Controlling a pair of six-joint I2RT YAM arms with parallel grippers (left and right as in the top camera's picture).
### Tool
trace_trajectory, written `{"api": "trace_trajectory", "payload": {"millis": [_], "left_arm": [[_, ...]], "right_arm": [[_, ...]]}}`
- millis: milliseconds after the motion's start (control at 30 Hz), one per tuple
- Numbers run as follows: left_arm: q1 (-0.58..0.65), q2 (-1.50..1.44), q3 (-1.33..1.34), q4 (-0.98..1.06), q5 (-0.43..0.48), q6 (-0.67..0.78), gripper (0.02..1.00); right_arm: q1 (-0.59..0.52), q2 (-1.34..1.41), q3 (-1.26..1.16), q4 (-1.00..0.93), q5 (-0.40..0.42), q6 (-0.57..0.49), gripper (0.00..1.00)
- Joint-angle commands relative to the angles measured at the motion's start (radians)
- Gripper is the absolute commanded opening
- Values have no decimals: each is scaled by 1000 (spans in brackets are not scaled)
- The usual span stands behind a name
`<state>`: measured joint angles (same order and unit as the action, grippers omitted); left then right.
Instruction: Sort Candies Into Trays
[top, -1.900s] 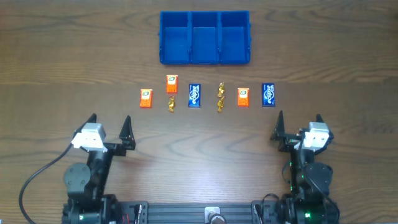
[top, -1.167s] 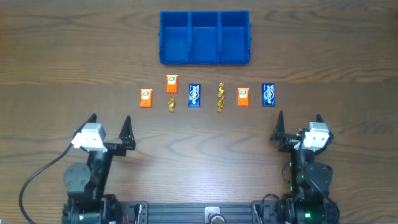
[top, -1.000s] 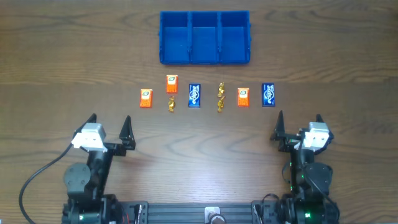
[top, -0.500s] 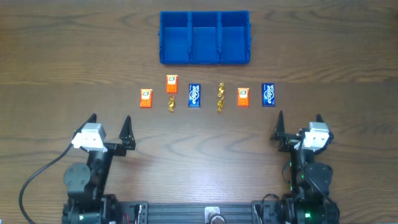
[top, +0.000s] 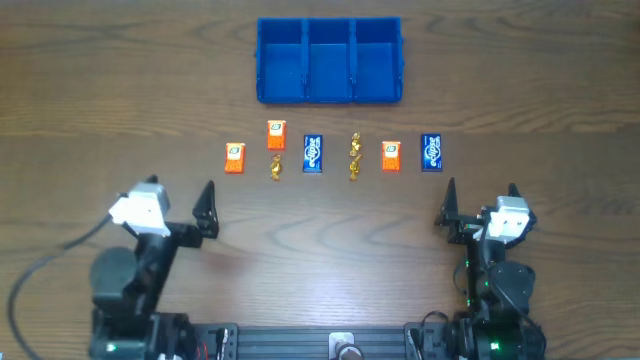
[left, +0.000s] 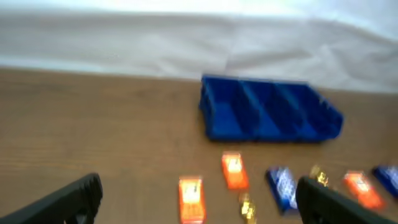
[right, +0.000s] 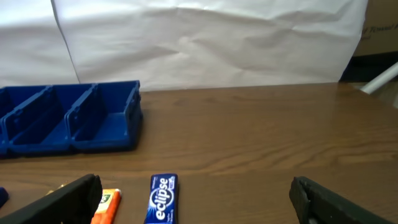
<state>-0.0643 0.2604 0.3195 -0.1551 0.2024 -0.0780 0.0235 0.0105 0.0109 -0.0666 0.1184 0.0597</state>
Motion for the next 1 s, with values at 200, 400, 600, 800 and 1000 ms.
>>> {"api": "trace_trajectory", "payload": {"millis": [200,400,600,800,1000], "left_arm": [[-100,821,710,-378,-88,11,1000],[-120,1295,827,-367,-69,-16,1000],[-122,1530,840,-376,-52,-42,993],[-142,1598,840,-373,-60,-38,980],[-152,1623,840,-395,-92,-39,952]], "right_arm": [[-6,-8,-3,-2,-8,3,1000],[-6,-8,-3,-2,-8,3,1000],[-6,-8,-3,-2,-8,3,1000],[-6,-8,-3,-2,-8,3,1000],[-6,-8,-3,-2,-8,3,1000]]}}
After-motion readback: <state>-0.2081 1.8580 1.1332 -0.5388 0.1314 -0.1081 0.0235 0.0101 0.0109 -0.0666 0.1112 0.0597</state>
